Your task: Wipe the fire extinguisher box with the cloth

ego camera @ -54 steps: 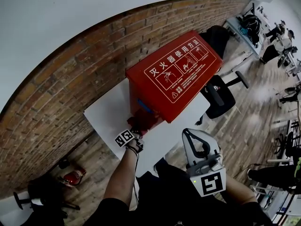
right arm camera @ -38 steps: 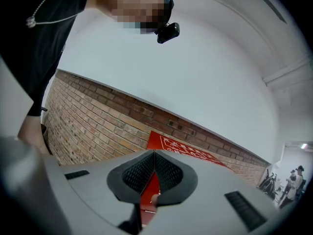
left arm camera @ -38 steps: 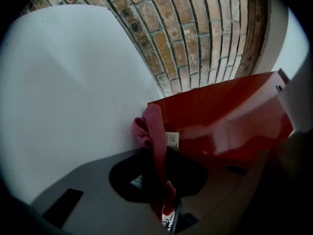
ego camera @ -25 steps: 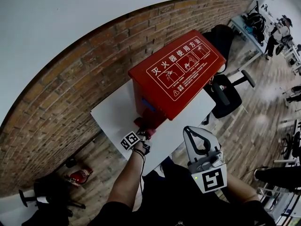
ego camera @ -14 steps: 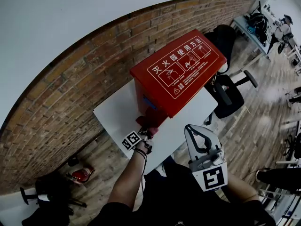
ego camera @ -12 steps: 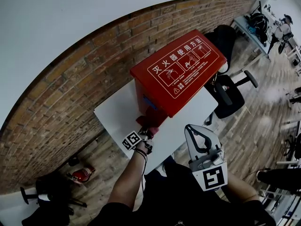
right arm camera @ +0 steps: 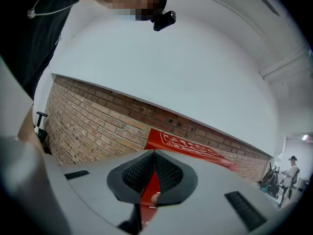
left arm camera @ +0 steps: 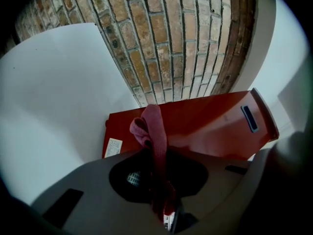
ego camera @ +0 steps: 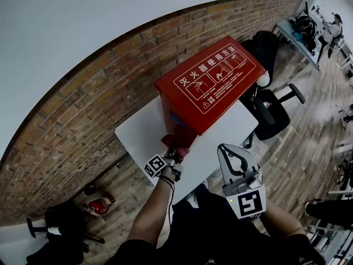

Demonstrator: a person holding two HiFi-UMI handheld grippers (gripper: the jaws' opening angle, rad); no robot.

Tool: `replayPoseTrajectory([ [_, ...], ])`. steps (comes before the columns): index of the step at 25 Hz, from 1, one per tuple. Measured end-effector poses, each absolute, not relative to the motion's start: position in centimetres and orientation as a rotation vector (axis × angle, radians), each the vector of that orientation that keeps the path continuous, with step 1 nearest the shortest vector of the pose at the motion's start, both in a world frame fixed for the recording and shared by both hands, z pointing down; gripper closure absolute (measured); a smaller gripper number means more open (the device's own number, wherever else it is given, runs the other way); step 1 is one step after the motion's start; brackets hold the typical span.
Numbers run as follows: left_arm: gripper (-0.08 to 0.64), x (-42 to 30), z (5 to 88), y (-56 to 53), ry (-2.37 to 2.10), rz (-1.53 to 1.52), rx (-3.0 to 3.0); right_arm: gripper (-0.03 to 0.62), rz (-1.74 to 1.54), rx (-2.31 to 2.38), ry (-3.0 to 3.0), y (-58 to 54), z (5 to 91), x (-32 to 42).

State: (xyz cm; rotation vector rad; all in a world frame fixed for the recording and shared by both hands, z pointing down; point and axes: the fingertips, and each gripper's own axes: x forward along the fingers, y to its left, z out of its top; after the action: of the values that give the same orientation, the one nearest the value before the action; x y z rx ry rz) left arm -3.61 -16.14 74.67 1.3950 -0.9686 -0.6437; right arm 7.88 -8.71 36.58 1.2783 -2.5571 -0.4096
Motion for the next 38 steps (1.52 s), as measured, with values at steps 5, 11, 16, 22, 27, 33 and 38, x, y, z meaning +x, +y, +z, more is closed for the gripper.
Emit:
replayPoseTrajectory([
  [5,0.451,-3.6,72.5,-16.3,-0.95,-0.687,1.409,0.572,-0.408,1.28,-2.563,-8.3,36.4,8.0],
  [11,0.451,-3.6,70.9,-16.2,-0.934,-0.707,1.42,0.572,-0.426,1.27,-2.569,-7.9,36.2,8.2],
  [16,0.451,-3.4,70.0,-16.0,-0.923,-0.73,1.418,0.572,-0.426,1.271,-2.573,-7.7,36.1,8.3],
  [22,0.451,-3.3,68.4,-15.9,-0.911,-0.751,1.435,0.572,-0.428,1.258,-2.566,-7.2,36.1,8.5],
  [27,0.451,-3.2,66.8,-16.1,-0.89,-0.783,1.441,0.572,-0.438,1.265,-2.582,-7.0,35.9,8.5],
  [33,0.451,-3.1,64.8,-16.3,-0.862,-0.828,1.441,0.572,-0.449,1.25,-2.582,-6.9,36.0,8.4],
  [38,0.451,-3.0,62.8,-16.2,-0.829,-0.867,1.444,0.572,-0.437,1.261,-2.593,-6.8,35.8,8.4],
])
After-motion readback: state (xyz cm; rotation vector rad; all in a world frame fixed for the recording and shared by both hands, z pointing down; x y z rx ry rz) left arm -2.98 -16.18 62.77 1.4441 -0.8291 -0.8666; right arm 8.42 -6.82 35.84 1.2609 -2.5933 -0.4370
